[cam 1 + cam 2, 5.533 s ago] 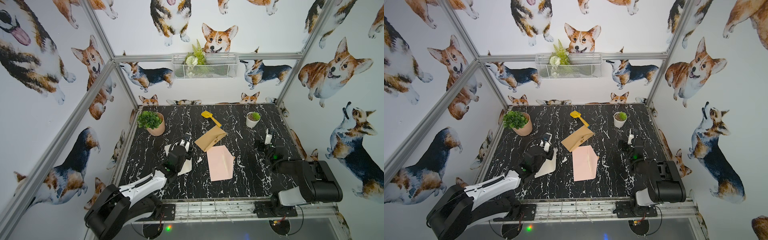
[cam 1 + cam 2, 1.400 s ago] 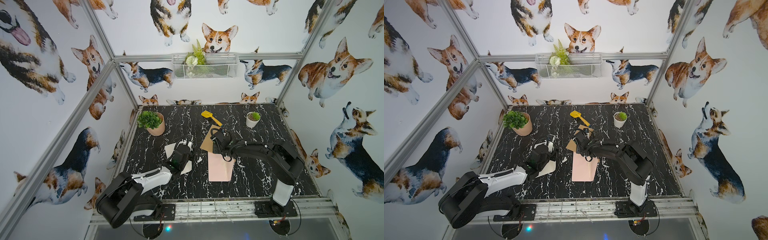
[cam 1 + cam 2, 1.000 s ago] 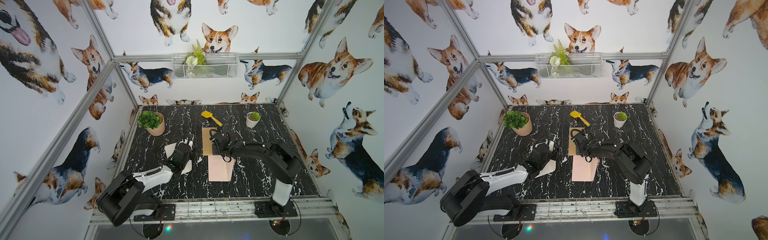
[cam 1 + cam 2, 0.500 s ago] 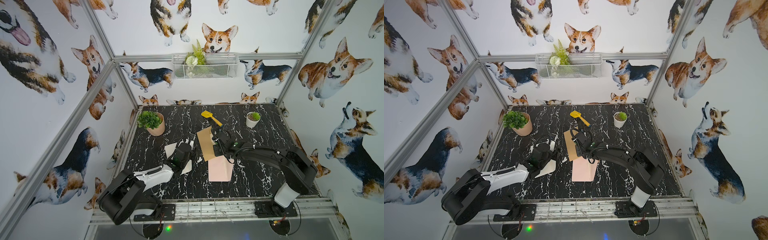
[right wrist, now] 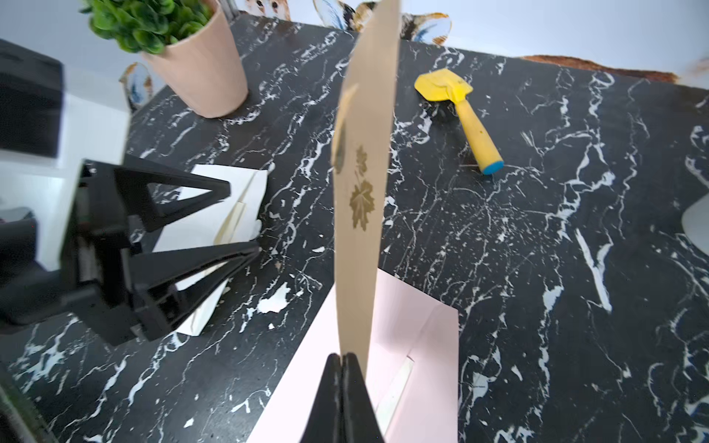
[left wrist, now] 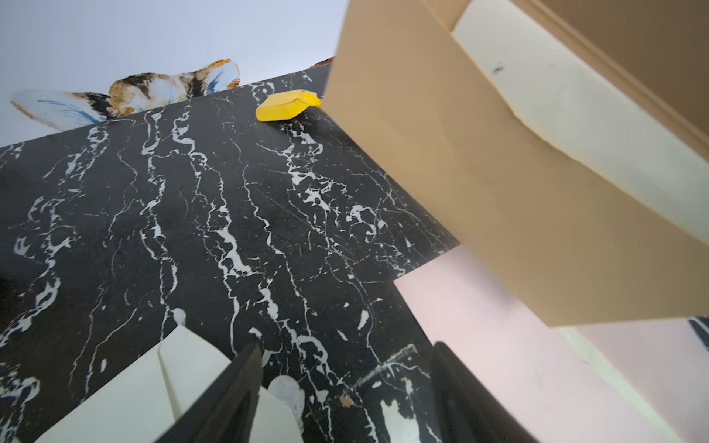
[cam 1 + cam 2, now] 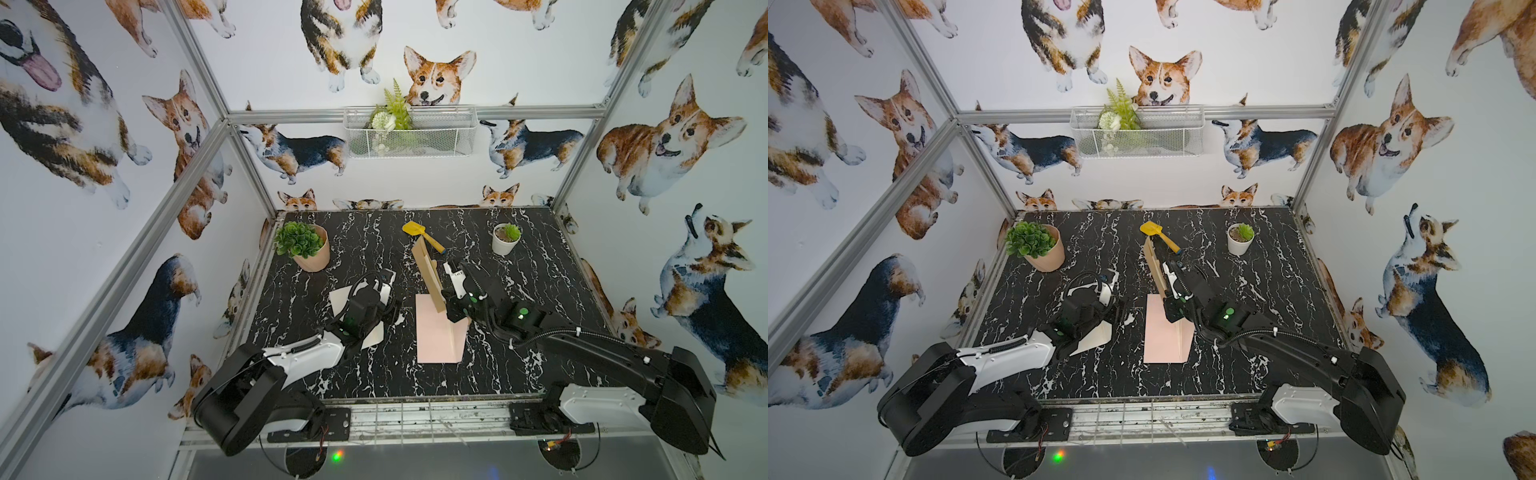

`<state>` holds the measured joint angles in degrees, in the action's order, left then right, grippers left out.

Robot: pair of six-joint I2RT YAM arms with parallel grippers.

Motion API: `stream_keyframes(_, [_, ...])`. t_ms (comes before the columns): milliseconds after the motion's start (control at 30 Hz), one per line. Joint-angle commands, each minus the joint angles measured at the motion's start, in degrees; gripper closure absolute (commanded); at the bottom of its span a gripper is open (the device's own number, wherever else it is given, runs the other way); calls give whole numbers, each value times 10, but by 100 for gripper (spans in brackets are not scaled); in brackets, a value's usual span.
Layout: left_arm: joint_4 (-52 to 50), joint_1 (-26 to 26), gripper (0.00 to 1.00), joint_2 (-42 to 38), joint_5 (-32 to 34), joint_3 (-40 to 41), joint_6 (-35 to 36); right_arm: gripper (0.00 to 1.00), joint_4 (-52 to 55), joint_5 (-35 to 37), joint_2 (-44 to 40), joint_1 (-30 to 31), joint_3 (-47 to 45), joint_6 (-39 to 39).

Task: Take the letter paper out of the envelope
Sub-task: Pick up the envelope from the center of the board.

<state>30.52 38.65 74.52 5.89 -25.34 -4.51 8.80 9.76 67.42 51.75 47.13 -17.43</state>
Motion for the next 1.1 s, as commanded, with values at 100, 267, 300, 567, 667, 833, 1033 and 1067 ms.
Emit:
stream_keyframes(100, [118, 0, 25, -23, -93, 47, -8, 100, -24, -45, -51, 0, -17, 37])
stream_keyframes(267, [190, -1, 24, -38, -134, 80, -13, 100, -60, -84, -101, -2, -42, 46])
stream_keyframes(300, [197, -2, 24, -40, -144, 83, -12, 100, -65, -93, -111, -2, -46, 47])
stream_keyframes(567, [238, -3, 23, -51, -199, 93, -35, 100, -112, -132, -146, -6, -74, 41])
stream_keyframes(667, [242, -5, 23, -58, -197, 97, -42, 100, -124, -145, -154, -7, -80, 37])
stream_keyframes(833, [248, -6, 23, -76, -196, 104, -48, 100, -165, -159, -159, -7, -99, 18])
stream_keyframes(1033, [242, -6, 23, -90, -195, 105, -48, 100, -208, -178, -138, -10, -112, -4])
stream_keyframes(1067, [241, -6, 23, -90, -193, 106, -48, 100, -209, -178, -135, -11, -113, -4])
